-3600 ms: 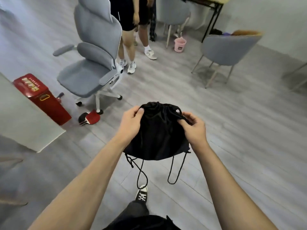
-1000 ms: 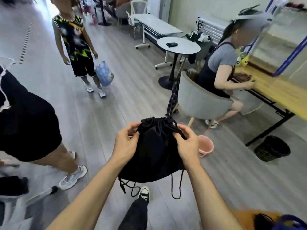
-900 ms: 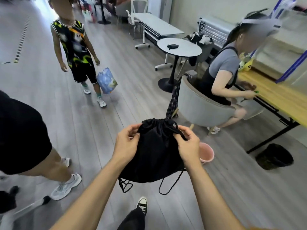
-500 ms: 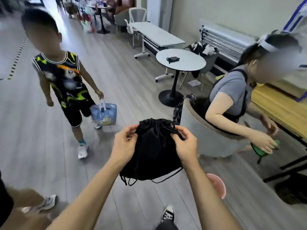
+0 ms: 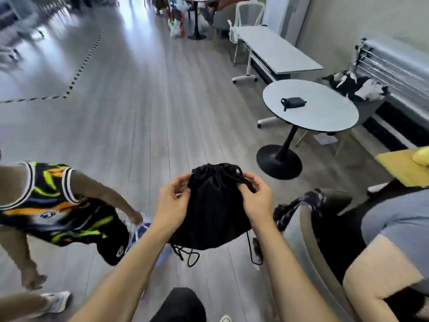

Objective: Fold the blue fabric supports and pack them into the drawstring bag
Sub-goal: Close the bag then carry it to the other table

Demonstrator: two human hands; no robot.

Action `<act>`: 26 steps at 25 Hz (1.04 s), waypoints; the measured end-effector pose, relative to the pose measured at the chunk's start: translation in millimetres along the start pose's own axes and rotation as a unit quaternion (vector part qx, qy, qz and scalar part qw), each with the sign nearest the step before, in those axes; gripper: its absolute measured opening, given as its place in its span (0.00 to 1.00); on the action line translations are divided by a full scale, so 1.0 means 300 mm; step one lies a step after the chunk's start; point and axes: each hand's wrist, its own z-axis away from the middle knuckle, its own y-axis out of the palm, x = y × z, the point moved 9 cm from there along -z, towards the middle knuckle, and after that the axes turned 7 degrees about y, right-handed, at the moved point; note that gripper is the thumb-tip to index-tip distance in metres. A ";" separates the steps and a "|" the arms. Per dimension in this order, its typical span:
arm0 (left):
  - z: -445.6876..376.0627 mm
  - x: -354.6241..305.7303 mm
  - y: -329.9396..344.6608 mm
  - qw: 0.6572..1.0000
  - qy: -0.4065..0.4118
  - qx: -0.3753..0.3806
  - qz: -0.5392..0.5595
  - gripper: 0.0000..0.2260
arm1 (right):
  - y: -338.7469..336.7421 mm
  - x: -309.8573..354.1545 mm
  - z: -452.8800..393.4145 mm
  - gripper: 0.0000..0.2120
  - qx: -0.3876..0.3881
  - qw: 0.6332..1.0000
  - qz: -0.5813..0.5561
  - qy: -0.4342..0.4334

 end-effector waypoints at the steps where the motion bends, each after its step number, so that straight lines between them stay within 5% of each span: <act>1: -0.090 0.009 0.009 1.000 -0.001 -0.016 0.007 0.21 | 0.038 0.028 -0.104 0.10 0.014 1.000 0.005 -0.006; 26: -3.144 0.298 0.348 0.995 0.024 -0.086 -0.051 0.13 | 1.003 0.562 -3.000 0.09 0.043 0.999 -0.006 -0.010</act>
